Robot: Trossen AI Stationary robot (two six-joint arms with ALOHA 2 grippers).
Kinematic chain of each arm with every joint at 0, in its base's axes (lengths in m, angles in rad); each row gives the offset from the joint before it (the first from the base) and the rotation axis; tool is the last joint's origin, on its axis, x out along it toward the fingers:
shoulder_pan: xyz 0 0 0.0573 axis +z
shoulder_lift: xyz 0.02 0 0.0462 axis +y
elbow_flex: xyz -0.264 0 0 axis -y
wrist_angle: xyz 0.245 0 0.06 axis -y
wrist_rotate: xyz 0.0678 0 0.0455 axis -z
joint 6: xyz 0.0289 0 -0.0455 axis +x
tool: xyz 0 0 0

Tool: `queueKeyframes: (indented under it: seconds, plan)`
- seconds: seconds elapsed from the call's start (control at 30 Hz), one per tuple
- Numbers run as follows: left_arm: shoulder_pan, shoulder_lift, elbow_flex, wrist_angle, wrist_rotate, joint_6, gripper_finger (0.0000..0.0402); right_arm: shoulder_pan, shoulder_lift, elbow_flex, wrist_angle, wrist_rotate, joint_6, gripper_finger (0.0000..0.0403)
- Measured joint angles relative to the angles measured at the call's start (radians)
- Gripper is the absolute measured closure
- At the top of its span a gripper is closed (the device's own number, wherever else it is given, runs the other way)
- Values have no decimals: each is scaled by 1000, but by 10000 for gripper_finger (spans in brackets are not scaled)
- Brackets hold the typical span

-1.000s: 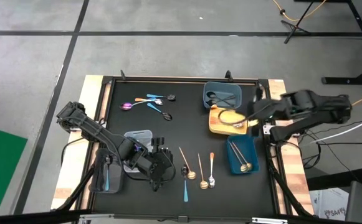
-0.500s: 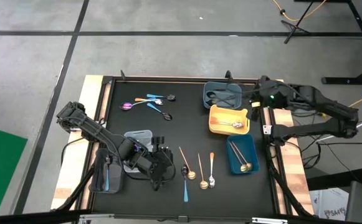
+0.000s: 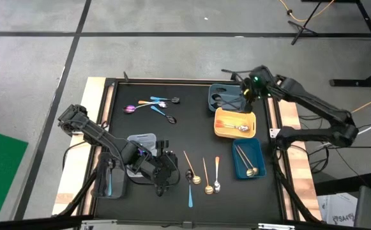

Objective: Sort silverware by color (type)
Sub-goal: Put the black spoon into the light blue bin

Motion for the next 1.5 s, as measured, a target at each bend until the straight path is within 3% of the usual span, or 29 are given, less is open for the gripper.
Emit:
queueKeyframes:
  seconds: [0.1, 0.3, 0.93, 1.5]
  plan:
    - [0, 0, 0, 0, -1, 0, 292, -66, 53, -26, 48, -79, -25, 403]
    - [0, 0, 0, 0, -6, 0, 292, -137, 163, -44, 109, -131, -93, 403]
    - [0, 0, 0, -1, -6, -1, 292, -174, 374, -44, 158, -135, -153, 403]
    - [0, 0, 0, -1, -9, -1, 292, -173, 377, -44, 175, 50, -153, 385]
